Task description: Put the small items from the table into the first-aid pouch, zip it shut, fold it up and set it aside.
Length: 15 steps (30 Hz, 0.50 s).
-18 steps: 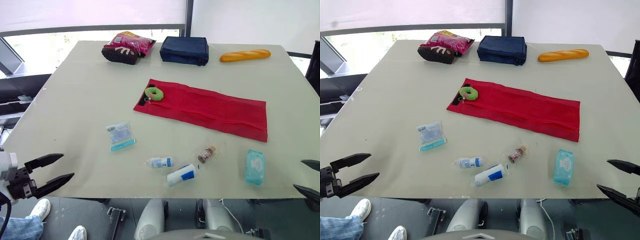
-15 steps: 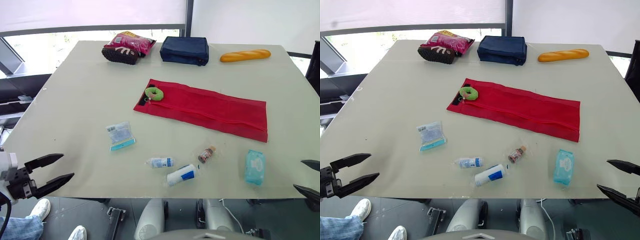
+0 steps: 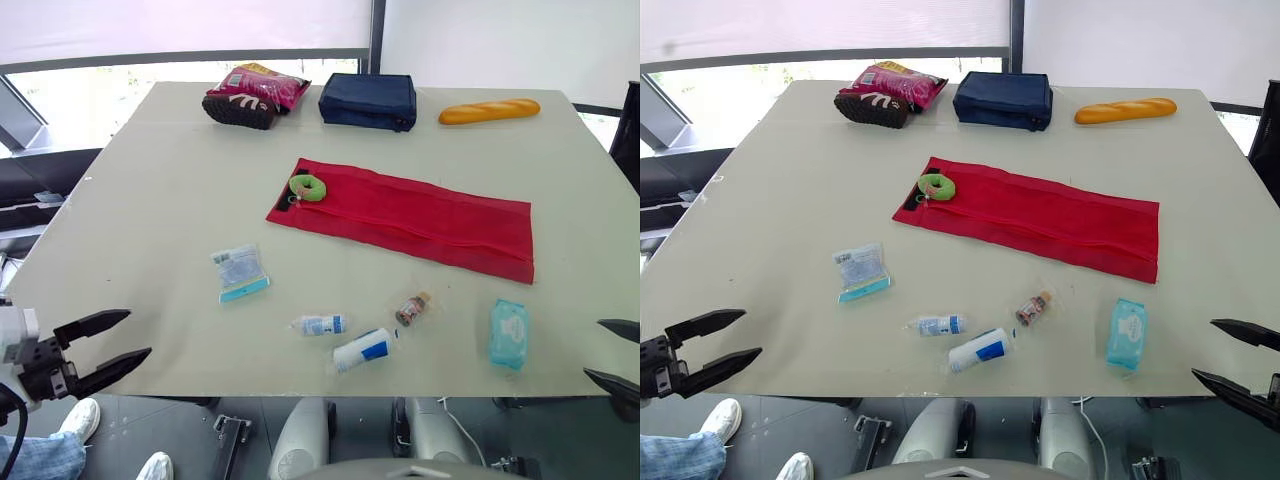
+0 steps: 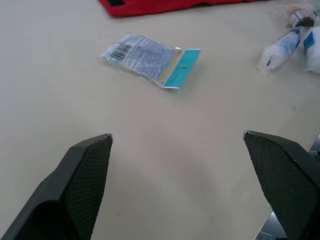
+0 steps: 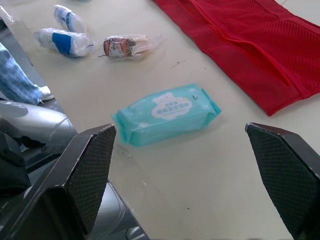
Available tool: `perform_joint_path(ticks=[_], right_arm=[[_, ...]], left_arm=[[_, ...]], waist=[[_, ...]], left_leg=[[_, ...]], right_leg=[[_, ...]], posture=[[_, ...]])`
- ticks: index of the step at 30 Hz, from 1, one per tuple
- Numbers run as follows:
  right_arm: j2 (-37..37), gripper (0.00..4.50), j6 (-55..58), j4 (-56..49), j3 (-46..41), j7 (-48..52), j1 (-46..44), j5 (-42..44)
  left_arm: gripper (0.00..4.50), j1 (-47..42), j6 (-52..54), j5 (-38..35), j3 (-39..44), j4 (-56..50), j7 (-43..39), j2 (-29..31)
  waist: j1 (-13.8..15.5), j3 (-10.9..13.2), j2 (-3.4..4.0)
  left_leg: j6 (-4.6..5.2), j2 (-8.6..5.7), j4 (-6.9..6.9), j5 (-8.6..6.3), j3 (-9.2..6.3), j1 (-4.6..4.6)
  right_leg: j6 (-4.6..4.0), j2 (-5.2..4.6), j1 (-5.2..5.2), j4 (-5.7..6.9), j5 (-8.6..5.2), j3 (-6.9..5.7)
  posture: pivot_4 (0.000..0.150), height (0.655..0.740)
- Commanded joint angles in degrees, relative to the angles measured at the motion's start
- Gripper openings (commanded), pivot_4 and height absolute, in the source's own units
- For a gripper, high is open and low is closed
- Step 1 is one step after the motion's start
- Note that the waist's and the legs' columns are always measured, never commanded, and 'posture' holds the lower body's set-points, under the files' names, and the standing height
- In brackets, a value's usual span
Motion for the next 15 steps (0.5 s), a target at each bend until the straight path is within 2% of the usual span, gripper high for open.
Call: perform_joint_path(ticks=[1,4,7,12,15], right_arm=[[-0.4,4.42,1.3,-4.5,0.6,-1.7,-1.4,2.4],[-0.2,4.42,3.5,-8.2,1.8,-3.8,-2.8,4.1],[-0.7,4.42,7.4,-14.5,4.7,-7.6,-5.0,6.5],[-0.8,4.42,13.9,-23.9,10.1,-17.0,-12.0,10.5],[-1.2,4.42,20.1,-30.9,13.5,-25.2,-17.3,16.9]], left_arm=[[4.5,-0.3,2.0,-1.7,0.1,-3.6,0.6,0.8],[4.5,-1.1,7.9,-2.6,-0.6,-6.5,3.7,1.8],[4.5,-5.1,13.0,-2.5,-2.1,-9.1,10.2,1.8],[4.5,-10.4,23.6,0.4,-8.1,-13.3,21.0,2.6],[4.5,-14.5,29.3,-1.8,-9.5,-16.4,26.5,1.1]], waist=[[0.0,0.0,0.0],[0.0,0.0,0.0],[0.0,0.0,-0.01],[-0.1,0.0,-0.02],[-0.2,0.0,-0.05]], left_leg=[[0.0,0.0,0.01,0.0,-0.01,0.0],[0.0,0.04,0.03,0.0,-0.02,0.02],[0.0,0.07,0.06,0.01,-0.04,0.01],[0.0,0.05,0.13,0.02,-0.08,0.04],[-0.01,0.03,0.12,0.01,-0.05,0.04]], right_leg=[[0.0,0.01,0.0,0.0,0.0,0.0],[-0.01,0.07,0.01,0.04,0.01,0.03],[-0.01,0.12,0.01,0.05,0.01,0.04],[-0.01,0.19,0.03,0.18,0.06,0.13],[0.18,0.2,0.01,0.2,0.2,0.21]], posture=[[0.15,0.7134],[0.15,0.7134],[0.15,0.7134],[0.15,0.7134],[0.15,0.7134]])
